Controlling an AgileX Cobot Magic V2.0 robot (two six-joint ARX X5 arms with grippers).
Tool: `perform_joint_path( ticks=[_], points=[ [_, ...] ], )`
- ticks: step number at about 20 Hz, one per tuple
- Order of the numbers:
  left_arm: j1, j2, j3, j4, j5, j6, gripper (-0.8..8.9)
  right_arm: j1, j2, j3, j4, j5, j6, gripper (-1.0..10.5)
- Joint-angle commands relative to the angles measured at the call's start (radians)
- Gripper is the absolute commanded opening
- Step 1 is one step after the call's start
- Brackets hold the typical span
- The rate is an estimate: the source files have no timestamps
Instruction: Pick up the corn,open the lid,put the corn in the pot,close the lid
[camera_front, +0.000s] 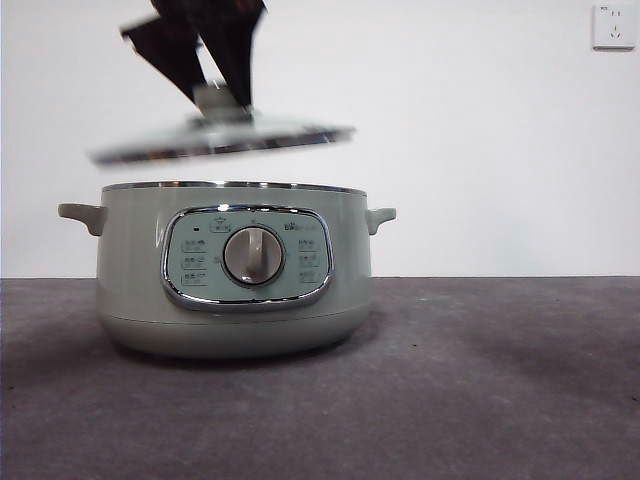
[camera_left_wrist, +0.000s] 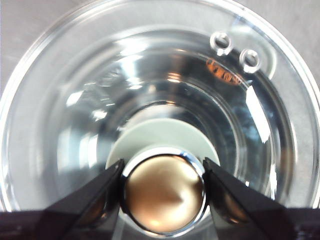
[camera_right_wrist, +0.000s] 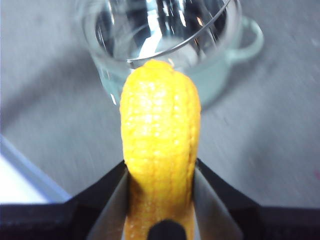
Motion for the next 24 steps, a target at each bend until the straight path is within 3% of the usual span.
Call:
perform_joint_path(
  ticks=[1,5,11,19,24],
  points=[
    [0.031,-0.056,0.003,-0.006,-0.045,0.012,-0.12,-0.005,0.074,0.007,0.094,-0.004,0.04,-0.1],
    [0.115,-0.14,0.003,-0.055,-0.075,0.027,-0.12,-0.066,0.257,0.095,0.14,-0.114,0.04,-0.1],
    [0.301,-0.228,0.003,-0.093,-0.075,0.031,-0.12,-0.177,0.591,0.388,0.122,-0.303,0.04,-0.1],
    [0.455,-0.248,0.003,-0.127,-0.065,0.039,-0.12,-0.189,1.024,0.803,0.064,-0.313,0.012,-0.1],
    [0.461,-0.248,0.003,-0.131,-0.031,0.045,-0.12,-0.188,1.161,0.864,0.064,-0.29,0.006,-0.1]
  ],
)
